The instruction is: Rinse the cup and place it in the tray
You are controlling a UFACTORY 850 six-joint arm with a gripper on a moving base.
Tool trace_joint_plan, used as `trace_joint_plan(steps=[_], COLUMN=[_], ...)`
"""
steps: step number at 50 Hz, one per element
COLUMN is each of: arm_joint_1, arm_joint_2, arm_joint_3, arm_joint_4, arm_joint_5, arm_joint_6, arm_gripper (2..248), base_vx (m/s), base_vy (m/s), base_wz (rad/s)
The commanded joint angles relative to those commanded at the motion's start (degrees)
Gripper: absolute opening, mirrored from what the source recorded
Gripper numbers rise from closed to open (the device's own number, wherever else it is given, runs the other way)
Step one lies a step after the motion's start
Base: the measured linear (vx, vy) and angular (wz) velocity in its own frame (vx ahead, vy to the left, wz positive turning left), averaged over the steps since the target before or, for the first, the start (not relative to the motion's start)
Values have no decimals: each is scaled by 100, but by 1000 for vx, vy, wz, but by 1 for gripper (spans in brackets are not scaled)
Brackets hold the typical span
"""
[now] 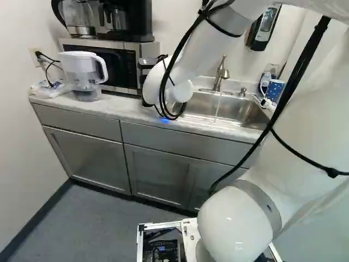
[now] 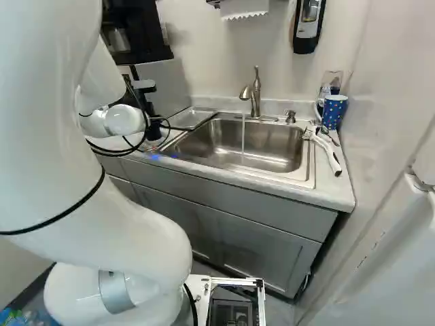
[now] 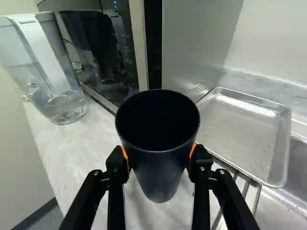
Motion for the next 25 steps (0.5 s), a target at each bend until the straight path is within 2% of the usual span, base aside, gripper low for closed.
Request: trace_joint_plan(steps=[25], arm_joint_1=[-282], arm_joint_2=[173], arm_joint_3=[-137], arm_joint_4=[0], arm_joint_5=[0], arm_joint_6=[0], arm_gripper=[125], base_vx=[0], base_vy=[0], base_wz=[0])
